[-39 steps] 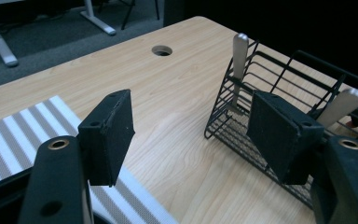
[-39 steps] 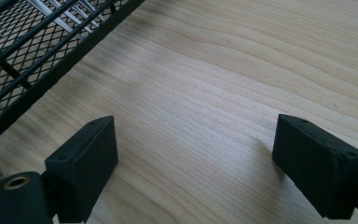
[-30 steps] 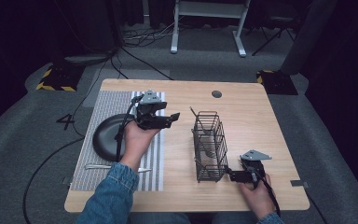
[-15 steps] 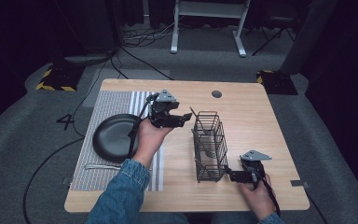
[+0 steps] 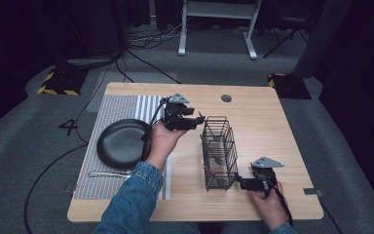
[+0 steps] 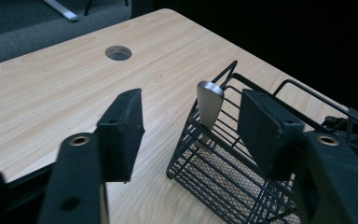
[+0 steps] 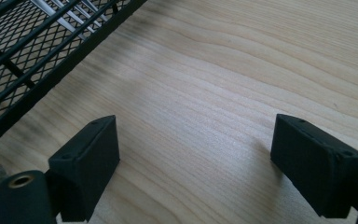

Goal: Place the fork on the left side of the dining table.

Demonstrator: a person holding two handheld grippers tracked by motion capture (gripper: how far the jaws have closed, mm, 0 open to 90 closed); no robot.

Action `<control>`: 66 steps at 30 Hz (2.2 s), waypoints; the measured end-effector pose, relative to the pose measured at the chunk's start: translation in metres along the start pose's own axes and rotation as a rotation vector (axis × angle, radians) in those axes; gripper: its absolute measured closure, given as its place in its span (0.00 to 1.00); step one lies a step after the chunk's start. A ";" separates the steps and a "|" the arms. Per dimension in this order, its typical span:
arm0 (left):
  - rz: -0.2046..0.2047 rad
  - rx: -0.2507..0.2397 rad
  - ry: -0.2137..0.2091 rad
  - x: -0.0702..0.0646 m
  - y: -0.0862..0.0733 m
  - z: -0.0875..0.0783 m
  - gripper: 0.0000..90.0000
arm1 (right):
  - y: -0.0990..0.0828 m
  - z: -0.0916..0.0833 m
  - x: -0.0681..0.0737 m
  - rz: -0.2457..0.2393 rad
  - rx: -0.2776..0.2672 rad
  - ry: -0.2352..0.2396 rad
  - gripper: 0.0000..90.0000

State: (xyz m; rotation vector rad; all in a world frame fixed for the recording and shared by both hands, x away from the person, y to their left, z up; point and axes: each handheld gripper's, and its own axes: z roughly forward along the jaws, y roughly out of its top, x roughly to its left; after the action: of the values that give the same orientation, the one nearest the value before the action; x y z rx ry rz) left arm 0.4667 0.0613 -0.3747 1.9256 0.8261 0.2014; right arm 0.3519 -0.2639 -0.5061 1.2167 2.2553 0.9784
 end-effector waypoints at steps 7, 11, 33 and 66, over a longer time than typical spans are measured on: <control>-0.009 0.002 -0.007 0.000 -0.001 0.009 0.66 | 0.000 0.000 0.000 0.000 -0.002 -0.002 0.18; -0.023 -0.006 -0.025 0.000 0.000 0.012 0.74 | 0.000 -0.001 0.001 0.004 0.000 -0.001 0.18; -0.009 0.019 -0.058 -0.015 0.014 0.001 0.96 | -0.001 -0.001 0.002 0.007 -0.002 0.000 0.19; 0.050 -0.069 -0.008 -0.041 0.074 -0.087 0.96 | -0.001 -0.001 0.002 -0.001 -0.004 0.000 0.19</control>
State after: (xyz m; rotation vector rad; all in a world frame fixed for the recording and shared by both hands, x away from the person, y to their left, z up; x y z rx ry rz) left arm 0.4290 0.0789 -0.2603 1.8821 0.7566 0.2496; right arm 0.3499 -0.2633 -0.5060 1.2140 2.2524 0.9824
